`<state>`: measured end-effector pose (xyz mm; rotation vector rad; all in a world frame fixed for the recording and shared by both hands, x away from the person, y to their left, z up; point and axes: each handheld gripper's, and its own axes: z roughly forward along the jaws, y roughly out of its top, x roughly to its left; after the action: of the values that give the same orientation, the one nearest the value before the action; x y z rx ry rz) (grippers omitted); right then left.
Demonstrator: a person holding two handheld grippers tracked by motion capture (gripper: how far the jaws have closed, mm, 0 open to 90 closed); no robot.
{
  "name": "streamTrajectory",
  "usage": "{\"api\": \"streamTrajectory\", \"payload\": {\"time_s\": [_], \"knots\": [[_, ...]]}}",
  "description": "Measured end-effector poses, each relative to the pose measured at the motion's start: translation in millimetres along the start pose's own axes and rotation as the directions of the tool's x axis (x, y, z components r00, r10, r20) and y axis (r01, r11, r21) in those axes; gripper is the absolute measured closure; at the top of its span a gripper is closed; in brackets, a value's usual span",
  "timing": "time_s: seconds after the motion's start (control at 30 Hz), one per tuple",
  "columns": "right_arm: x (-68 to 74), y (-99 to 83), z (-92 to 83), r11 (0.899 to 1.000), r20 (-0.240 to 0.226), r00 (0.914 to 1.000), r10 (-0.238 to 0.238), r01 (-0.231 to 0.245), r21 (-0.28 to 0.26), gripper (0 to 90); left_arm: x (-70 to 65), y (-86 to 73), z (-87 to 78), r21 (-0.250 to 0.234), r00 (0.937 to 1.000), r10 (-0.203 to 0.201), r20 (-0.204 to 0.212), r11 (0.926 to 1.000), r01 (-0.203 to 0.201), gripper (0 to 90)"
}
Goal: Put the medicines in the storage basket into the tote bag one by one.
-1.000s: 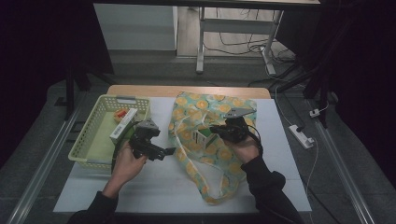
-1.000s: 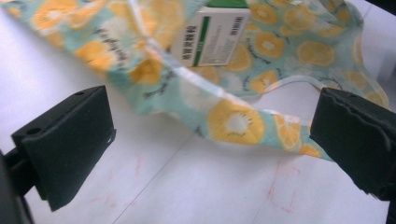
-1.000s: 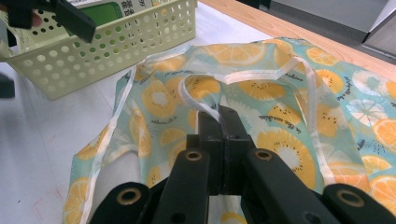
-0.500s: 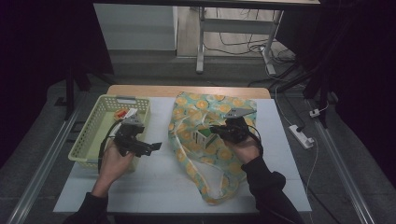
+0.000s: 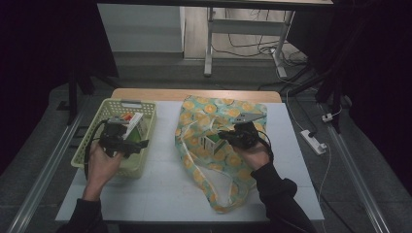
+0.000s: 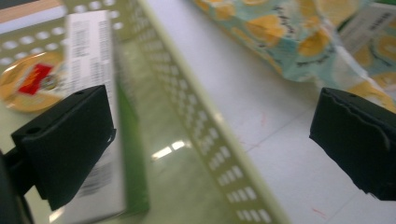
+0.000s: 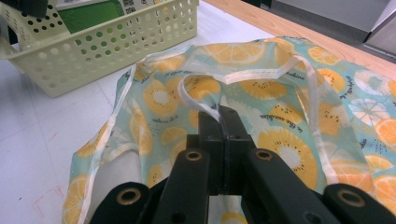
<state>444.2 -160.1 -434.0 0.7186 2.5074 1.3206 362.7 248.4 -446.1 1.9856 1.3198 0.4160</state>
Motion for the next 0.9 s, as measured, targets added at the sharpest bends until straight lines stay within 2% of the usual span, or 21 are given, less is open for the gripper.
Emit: {"api": "streamTrajectory", "payload": {"time_s": [0.23,0.3,0.4,0.6,0.7,0.8,0.9], "knots": [[-0.4,-0.3,0.4,1.000,-0.001,1.0000,0.002,-0.002,-0.001,89.6,19.0,-6.9,-4.5,0.003,0.9968,-0.066,-0.047,0.9978,0.066,0.0],[-0.3,-0.3,0.6,1.000,-0.002,1.0000,0.001,-0.001,0.000,89.6,23.7,-10.1,-3.0,0.018,0.9968,-0.070,-0.038,0.9973,0.071,0.0],[0.2,-0.5,1.1,1.000,-0.001,1.0000,-0.001,0.001,0.002,89.6,29.4,-14.2,0.9,0.047,0.9951,-0.076,-0.063,0.9957,0.079,0.0],[0.1,-0.9,1.8,1.000,-0.002,1.0000,-0.002,0.002,0.005,89.6,37.4,-19.4,8.0,0.103,0.9915,-0.109,-0.071,0.9879,0.116,0.2],[-0.2,-0.9,1.4,1.000,-0.001,1.0000,-0.001,0.001,0.004,89.6,38.5,-21.3,11.4,0.140,0.9900,-0.095,-0.104,0.9842,0.109,4.6],[-0.1,-1.0,1.5,1.000,0.000,1.0000,-0.001,0.001,0.004,89.6,37.5,-21.4,10.6,0.143,0.9906,-0.083,-0.109,0.9848,0.098,12.4],[0.0,-1.4,2.3,1.000,0.000,1.0000,-0.001,0.001,0.006,89.5,37.7,-22.1,12.0,0.171,0.9900,-0.076,-0.119,0.9806,0.096,22.1]]}}
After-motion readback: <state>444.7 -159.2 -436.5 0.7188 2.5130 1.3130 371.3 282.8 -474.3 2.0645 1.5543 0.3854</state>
